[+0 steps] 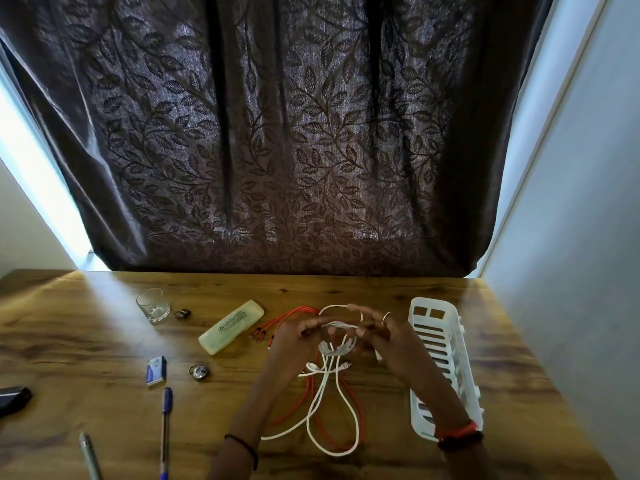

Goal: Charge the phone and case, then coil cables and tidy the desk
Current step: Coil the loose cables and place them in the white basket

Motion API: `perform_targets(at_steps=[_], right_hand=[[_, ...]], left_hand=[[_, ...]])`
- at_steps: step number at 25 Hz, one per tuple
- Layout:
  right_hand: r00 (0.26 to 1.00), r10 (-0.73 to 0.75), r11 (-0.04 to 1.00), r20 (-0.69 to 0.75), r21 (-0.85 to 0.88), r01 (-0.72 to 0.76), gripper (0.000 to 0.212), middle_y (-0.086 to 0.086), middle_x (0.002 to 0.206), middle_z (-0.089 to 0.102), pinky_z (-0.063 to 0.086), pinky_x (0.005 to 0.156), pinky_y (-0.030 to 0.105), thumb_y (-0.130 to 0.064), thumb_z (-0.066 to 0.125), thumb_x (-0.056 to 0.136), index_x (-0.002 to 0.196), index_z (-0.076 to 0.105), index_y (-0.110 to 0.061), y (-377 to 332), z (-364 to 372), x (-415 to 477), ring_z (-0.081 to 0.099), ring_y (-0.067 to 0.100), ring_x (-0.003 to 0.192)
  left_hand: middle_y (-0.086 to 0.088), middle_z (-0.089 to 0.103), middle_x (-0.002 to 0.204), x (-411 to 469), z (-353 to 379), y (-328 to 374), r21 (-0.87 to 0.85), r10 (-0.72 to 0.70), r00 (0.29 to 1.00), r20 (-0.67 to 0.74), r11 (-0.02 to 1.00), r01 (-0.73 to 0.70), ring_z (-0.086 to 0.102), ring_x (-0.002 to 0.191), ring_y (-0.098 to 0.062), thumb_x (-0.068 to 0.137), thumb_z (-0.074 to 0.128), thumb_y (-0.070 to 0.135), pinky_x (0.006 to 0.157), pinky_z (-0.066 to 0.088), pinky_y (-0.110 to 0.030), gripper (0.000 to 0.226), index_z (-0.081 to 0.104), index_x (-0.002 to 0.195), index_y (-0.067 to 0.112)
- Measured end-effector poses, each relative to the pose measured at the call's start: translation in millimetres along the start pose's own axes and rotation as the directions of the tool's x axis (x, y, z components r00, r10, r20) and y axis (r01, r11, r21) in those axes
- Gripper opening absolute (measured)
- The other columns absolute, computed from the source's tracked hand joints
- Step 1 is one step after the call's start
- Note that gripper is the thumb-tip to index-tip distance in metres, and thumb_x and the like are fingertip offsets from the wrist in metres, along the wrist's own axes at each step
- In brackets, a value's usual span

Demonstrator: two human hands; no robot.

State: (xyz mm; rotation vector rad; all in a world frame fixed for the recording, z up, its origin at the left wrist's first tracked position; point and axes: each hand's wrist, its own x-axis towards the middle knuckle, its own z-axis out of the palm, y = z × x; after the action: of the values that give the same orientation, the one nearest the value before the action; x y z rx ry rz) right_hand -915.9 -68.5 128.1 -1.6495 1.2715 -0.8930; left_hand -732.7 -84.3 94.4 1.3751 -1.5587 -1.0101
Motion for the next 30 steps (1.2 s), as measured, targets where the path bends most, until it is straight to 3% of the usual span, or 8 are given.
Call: perform_targets(at_steps=[5, 9, 13, 16, 19, 23, 26, 30], right_hand=[[0.931, -0.207, 0.871, -0.302, -0.49, 0.035, 0.016, -0.004, 0.103, 0.057, 0.031, 0.068, -0.001, -0.017, 0.061, 0.088, 0.101, 0.071, -0.014, 15, 7, 7, 0.047, 0.0, 0.088], [0.843, -0.366, 0.797, -0.394, -0.601, 0.066, 0.013, 0.006, 0.082, 0.069, 0.05, 0.064, 0.019, -0.003, 0.075, 0.073, 0.086, 0.073, -0.006, 24, 25, 11, 0.067, 0.019, 0.074], [0.88, -0.059, 0.978, -0.47, -0.204, -0.043, 0.015, -0.001, 0.09, 0.065, 0.044, 0.062, 0.007, -0.02, 0.057, 0.091, 0.105, 0.057, -0.015, 13, 32, 11, 0.064, 0.01, 0.082], [0.919, -0.071, 0.972, -0.387, -0.234, -0.024, 0.039, 0.0, 0.105, 0.067, 0.041, 0.062, 0.002, -0.03, 0.052, 0.093, 0.128, 0.049, -0.013, 6, 40, 7, 0.057, -0.002, 0.082], [0.945, -0.06, 0.948, -0.32, -0.314, -0.046, 0.048, 0.005, 0.117, 0.064, 0.034, 0.071, 0.001, -0.038, 0.051, 0.093, 0.132, 0.05, -0.01, 7, 44, 8, 0.057, 0.005, 0.095], [0.953, -0.044, 0.948, -0.3, -0.314, -0.056, 0.029, 0.006, 0.102, 0.07, 0.037, 0.056, 0.002, -0.025, 0.059, 0.09, 0.113, 0.066, -0.009, 10, 40, 12, 0.055, -0.003, 0.07], [0.938, 0.039, 0.986, -0.344, -0.139, -0.092, 0.018, -0.003, 0.084, 0.073, 0.043, 0.054, 0.006, -0.02, 0.067, 0.083, 0.098, 0.073, -0.013, 10, 38, 11, 0.058, -0.005, 0.061], [0.961, 0.126, 0.99, -0.245, 0.088, -0.108, 0.007, -0.021, 0.057, 0.064, 0.046, 0.053, 0.006, -0.019, 0.072, 0.078, 0.079, 0.073, -0.027, 4, 34, 9, 0.064, -0.009, 0.061]], left_hand=[[-0.001, 0.074, 0.086, -1, 7, -2, 0.05, -0.018, 1.0, -0.014, 0.999, 0.018, 0.067, 0.077, -0.019, 0.087, 0.064, 0.02, 0.067, 0.05, -0.029, 0.02, 0.071, 0.106, 0.016], [0.009, 0.073, 0.085, -3, 12, 7, -0.056, -0.012, 0.997, -0.075, 0.998, 0.007, 0.068, 0.083, -0.002, 0.089, 0.062, 0.018, 0.078, 0.05, -0.016, 0.015, 0.07, 0.089, 0.031], [0.007, 0.075, 0.085, -3, 12, 6, -0.103, -0.032, 0.989, -0.144, 0.995, 0.017, 0.069, 0.086, -0.004, 0.09, 0.06, 0.018, 0.08, 0.05, -0.019, 0.014, 0.071, 0.089, 0.027], [0.004, 0.074, 0.091, -2, 12, 2, -0.11, -0.042, 0.985, -0.167, 0.994, 0.024, 0.068, 0.089, -0.006, 0.09, 0.06, 0.019, 0.08, 0.05, -0.019, 0.018, 0.072, 0.104, 0.015], [0.009, 0.073, 0.09, -3, 13, 5, -0.085, -0.036, 0.982, -0.184, 0.996, 0.021, 0.066, 0.085, 0.004, 0.09, 0.06, 0.019, 0.073, 0.049, -0.011, 0.019, 0.07, 0.105, 0.015], [0.013, 0.072, 0.082, -3, 15, 2, -0.064, -0.029, 0.979, -0.203, 0.998, 0.016, 0.066, 0.076, 0.006, 0.091, 0.059, 0.017, 0.069, 0.05, -0.013, 0.018, 0.071, 0.103, 0.014], [0.011, 0.069, 0.086, -5, 20, -2, 0.03, -0.005, 0.978, -0.21, 0.999, 0.011, 0.064, 0.075, 0.004, 0.093, 0.055, 0.017, 0.065, 0.045, -0.006, 0.022, 0.067, 0.111, 0.014], [-0.009, 0.067, 0.108, 0, 28, -10, 0.258, 0.062, 0.98, -0.191, 0.966, -0.011, 0.064, 0.096, -0.021, 0.097, 0.041, 0.014, 0.083, 0.05, -0.03, 0.03, 0.061, 0.118, 0.007]])
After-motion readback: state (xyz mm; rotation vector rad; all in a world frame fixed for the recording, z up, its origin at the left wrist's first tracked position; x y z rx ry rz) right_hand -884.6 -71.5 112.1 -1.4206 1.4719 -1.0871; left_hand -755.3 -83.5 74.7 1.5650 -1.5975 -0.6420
